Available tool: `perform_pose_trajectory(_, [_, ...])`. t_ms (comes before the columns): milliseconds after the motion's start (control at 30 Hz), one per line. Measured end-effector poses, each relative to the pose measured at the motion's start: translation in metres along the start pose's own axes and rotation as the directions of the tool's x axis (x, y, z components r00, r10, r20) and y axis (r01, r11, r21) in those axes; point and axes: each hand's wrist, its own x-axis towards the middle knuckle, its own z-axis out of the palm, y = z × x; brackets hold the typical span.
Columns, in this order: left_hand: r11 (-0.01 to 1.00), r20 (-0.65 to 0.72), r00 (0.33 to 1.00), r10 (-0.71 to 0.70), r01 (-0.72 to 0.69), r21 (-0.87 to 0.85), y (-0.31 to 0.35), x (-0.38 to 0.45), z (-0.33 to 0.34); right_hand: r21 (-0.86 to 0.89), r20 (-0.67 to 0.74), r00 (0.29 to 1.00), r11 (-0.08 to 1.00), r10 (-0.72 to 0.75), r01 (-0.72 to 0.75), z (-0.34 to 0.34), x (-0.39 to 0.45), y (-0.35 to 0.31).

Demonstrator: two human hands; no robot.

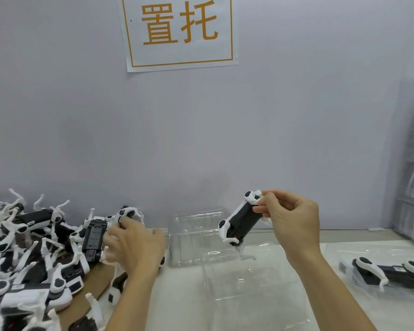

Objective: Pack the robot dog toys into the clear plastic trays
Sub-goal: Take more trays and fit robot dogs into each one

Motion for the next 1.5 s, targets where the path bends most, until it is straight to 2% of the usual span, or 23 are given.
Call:
perform_pose_trajectory(67, [0.952, 0.082, 0.983, 0.164, -0.136, -0.275, 0.013, -0.003, -0.001, 0.021, 0.053, 0.999, 1.0, -0.013, 0.012, 0.001, -0.002, -0.002])
perform_pose_trajectory(100, [0.875, 0.17, 0.957, 0.234, -0.131, -0.466, 0.022, -0.008, -0.002, 0.03, 0.086, 0.996, 0.999, -0.019, 0.017, 0.001, -0.003, -0.004])
perform_pose_trajectory(167, [0.693, 0.381, 0.858, 0.345, 0.041, -0.72, 0.039, -0.025, -0.006, 0.061, 0.153, 0.988, 0.998, -0.02, 0.01, 0.0, -0.004, -0.006])
perform_pose_trajectory(233, [0.617, 0.573, 0.691, 0.44, 0.231, -0.752, 0.051, -0.041, -0.008, 0.131, 0.211, 0.977, 0.991, -0.004, -0.025, 0.0, -0.006, -0.007])
perform_pose_trajectory(333, [0.562, 0.714, 0.434, 0.549, 0.441, -0.7, 0.053, -0.051, -0.009, 0.255, 0.274, 0.961, 0.961, 0.029, -0.102, 0.001, -0.006, -0.006])
perform_pose_trajectory(367, [0.544, 0.725, 0.388, 0.569, 0.484, -0.686, 0.054, -0.052, -0.01, 0.276, 0.279, 0.959, 0.953, 0.042, -0.122, 0.0, -0.006, -0.005])
perform_pose_trajectory(400, [0.537, 0.728, 0.375, 0.575, 0.498, -0.681, 0.054, -0.054, -0.01, 0.281, 0.277, 0.959, 0.95, 0.056, -0.137, 0.0, -0.006, -0.004])
perform_pose_trajectory(433, [0.544, 0.726, 0.396, 0.562, 0.484, -0.685, 0.056, -0.055, -0.01, 0.272, 0.269, 0.961, 0.952, 0.067, -0.142, 0.0, -0.005, -0.003])
perform_pose_trajectory(567, [0.566, 0.677, 0.586, 0.446, 0.401, -0.72, 0.067, -0.063, -0.01, 0.171, 0.198, 0.973, 0.973, 0.119, -0.154, 0.0, -0.003, 0.004])
perform_pose_trajectory(700, [0.625, 0.581, 0.739, 0.34, 0.284, -0.727, 0.079, -0.071, -0.013, 0.019, 0.173, 0.972, 0.986, 0.159, -0.165, 0.001, -0.006, 0.008])
perform_pose_trajectory(767, [0.626, 0.499, 0.809, 0.311, 0.221, -0.748, 0.085, -0.077, -0.018, -0.068, 0.2, 0.971, 0.991, 0.128, -0.117, 0.002, -0.009, 0.006])
perform_pose_trajectory(900, [0.541, 0.338, 0.899, 0.28, 0.143, -0.829, 0.087, -0.088, -0.029, -0.204, 0.336, 0.942, 0.976, 0.001, 0.072, 0.01, -0.016, -0.007])
perform_pose_trajectory(967, [0.511, 0.292, 0.915, 0.279, 0.116, -0.851, 0.083, -0.093, -0.03, -0.244, 0.425, 0.904, 0.955, -0.05, 0.168, 0.016, -0.019, -0.011])
perform_pose_trajectory(1033, [0.436, 0.277, 0.914, 0.296, 0.129, -0.891, 0.077, -0.096, -0.027, -0.277, 0.456, 0.884, 0.928, -0.099, 0.247, 0.02, -0.021, -0.012])
perform_pose_trajectory(1133, [0.318, 0.358, 0.88, 0.313, 0.258, -0.912, 0.07, -0.092, -0.025, -0.317, 0.417, 0.897, 0.901, -0.149, 0.297, 0.021, -0.02, -0.011])
perform_pose_trajectory(1233, [0.337, 0.34, 0.887, 0.313, 0.231, -0.913, 0.064, -0.081, -0.023, -0.333, 0.427, 0.894, 0.897, -0.132, 0.292, 0.021, -0.021, -0.009])
perform_pose_trajectory(1333, [0.364, 0.317, 0.911, 0.263, 0.211, -0.907, 0.064, -0.076, -0.021, -0.314, 0.555, 0.829, 0.906, -0.067, 0.284, 0.024, -0.025, -0.009])
perform_pose_trajectory(1433, [0.344, 0.399, 0.879, 0.259, 0.302, -0.889, 0.065, -0.074, -0.018, -0.313, 0.649, 0.761, 0.91, -0.003, 0.271, 0.025, -0.029, -0.006])
perform_pose_trajectory(1500, [0.315, 0.457, 0.841, 0.289, 0.367, -0.875, 0.067, -0.073, -0.019, -0.329, 0.643, 0.766, 0.901, -0.007, 0.284, 0.025, -0.03, -0.002])
